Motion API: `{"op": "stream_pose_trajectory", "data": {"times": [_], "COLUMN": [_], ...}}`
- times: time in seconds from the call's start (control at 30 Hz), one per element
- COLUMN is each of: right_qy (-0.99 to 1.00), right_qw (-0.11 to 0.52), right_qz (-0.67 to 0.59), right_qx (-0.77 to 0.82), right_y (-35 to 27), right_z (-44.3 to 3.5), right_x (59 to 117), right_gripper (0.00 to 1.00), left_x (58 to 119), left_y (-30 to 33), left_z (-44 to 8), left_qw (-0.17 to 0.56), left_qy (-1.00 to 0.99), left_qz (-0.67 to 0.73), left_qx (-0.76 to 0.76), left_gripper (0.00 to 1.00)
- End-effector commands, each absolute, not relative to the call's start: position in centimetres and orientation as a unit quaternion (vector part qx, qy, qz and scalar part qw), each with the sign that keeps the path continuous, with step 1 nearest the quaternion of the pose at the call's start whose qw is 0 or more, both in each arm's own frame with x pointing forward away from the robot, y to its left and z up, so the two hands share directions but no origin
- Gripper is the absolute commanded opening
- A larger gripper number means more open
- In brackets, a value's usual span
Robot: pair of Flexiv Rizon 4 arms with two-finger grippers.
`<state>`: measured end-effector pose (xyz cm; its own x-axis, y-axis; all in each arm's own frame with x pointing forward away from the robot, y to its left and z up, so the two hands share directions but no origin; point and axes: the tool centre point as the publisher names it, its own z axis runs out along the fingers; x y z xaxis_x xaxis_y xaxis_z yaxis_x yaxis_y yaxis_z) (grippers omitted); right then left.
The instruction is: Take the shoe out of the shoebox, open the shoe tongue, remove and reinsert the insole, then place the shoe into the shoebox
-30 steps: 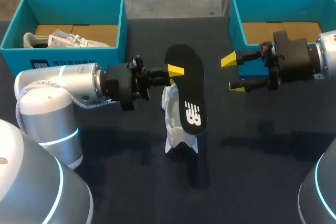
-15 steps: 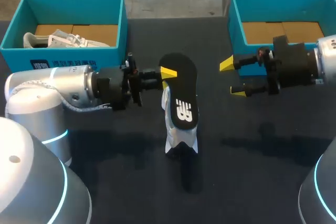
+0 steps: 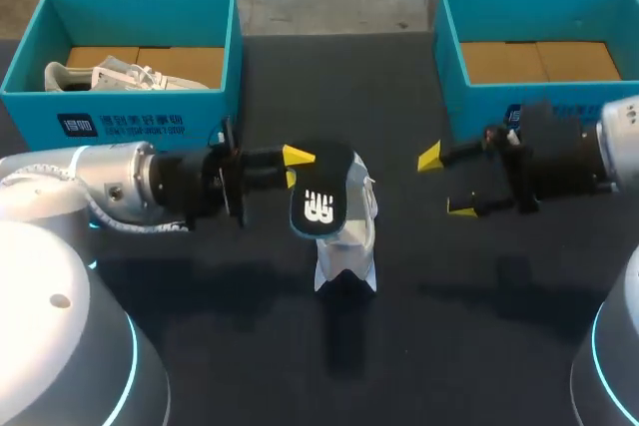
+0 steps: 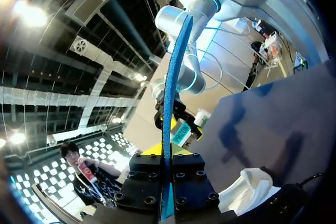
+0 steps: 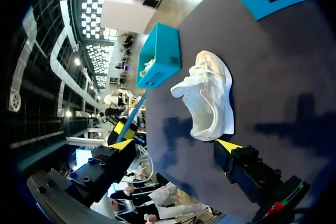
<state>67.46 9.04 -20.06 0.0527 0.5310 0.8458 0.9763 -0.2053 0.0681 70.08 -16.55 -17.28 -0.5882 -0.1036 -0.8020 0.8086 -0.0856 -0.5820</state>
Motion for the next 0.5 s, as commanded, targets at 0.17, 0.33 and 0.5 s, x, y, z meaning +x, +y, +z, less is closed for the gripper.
{"op": "stream_pose_trajectory", "data": {"times": [0.17,0.33,0.5], "right_qy": [-0.576,-0.582,-0.582], "right_qw": [0.249,0.247,0.245], "right_qz": [-0.386,-0.377,-0.377], "right_qx": [-0.676,-0.677,-0.677], "right_y": [9.8,10.1,10.1], "right_z": [-21.3,-22.7,-24.0], "right_x": [66.1,65.3,64.3], "right_gripper": [1.00,1.00,1.00], "left_x": [68.6,68.2,67.6], "left_y": [-16.2,-16.4,-16.7], "left_z": [-17.7,-18.7,-19.7], "left_qw": [0.312,0.297,0.280], "left_qy": [0.592,0.598,0.603], "left_qz": [-0.692,-0.699,-0.705], "left_qx": [0.271,0.255,0.245], "left_gripper": [0.00,0.00,0.00]}}
